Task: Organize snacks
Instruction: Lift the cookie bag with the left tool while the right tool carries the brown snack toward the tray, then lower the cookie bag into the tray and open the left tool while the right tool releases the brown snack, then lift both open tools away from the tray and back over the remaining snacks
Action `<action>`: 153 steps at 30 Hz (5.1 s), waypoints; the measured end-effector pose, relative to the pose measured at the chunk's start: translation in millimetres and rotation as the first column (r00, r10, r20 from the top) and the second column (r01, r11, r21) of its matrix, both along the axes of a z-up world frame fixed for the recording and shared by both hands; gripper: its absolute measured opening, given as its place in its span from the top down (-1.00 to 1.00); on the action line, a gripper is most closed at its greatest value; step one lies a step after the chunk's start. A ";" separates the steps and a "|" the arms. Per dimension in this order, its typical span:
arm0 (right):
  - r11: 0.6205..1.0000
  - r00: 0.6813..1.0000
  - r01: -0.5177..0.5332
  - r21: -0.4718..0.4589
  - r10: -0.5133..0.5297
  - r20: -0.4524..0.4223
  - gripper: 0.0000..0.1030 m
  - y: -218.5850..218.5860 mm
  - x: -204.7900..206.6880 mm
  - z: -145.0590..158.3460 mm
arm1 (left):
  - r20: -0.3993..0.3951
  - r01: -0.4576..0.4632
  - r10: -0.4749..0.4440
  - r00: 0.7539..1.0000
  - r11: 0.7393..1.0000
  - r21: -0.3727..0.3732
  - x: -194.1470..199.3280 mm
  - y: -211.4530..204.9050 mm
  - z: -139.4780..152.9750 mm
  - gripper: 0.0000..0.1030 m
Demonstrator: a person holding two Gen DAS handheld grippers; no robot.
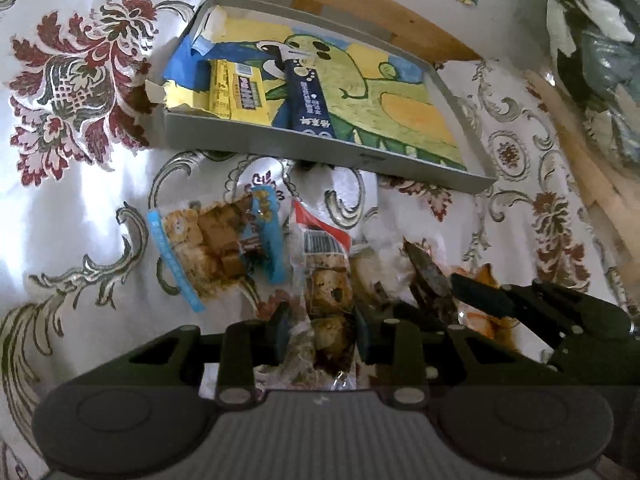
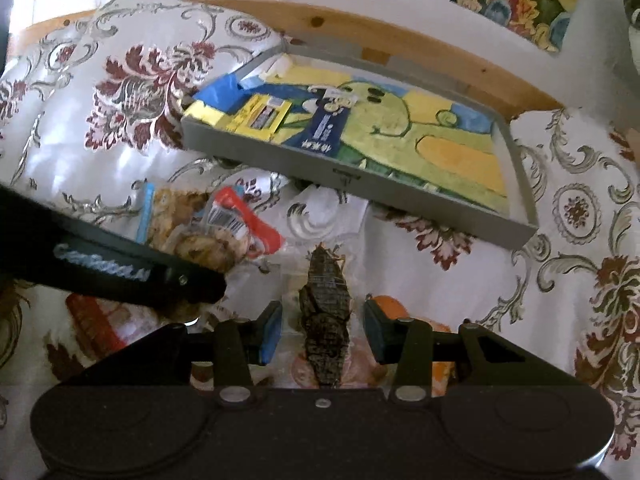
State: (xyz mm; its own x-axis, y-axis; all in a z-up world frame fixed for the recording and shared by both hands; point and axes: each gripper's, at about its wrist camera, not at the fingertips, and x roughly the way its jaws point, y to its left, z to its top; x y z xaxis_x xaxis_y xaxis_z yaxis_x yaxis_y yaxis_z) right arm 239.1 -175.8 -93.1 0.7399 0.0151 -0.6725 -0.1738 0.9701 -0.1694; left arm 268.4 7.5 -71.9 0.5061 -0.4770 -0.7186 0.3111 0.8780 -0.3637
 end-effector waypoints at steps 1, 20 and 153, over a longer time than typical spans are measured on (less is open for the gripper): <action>1.000 1.000 0.004 0.007 -0.004 0.008 0.12 -1.6 -0.4 2.0 | 0.006 -0.002 0.002 1.000 1.000 -0.007 -1.8 0.7 2.1 0.32; 0.999 0.963 -0.019 0.039 0.008 0.269 0.12 -22.0 45.6 55.1 | 0.265 -0.187 0.245 0.932 0.956 -0.227 59.6 7.9 71.0 0.32; 0.938 0.956 0.204 0.280 -0.253 0.149 -0.99 -101.0 -191.4 71.2 | 0.356 -0.258 0.181 0.917 0.949 0.183 -190.0 -27.7 63.9 -0.99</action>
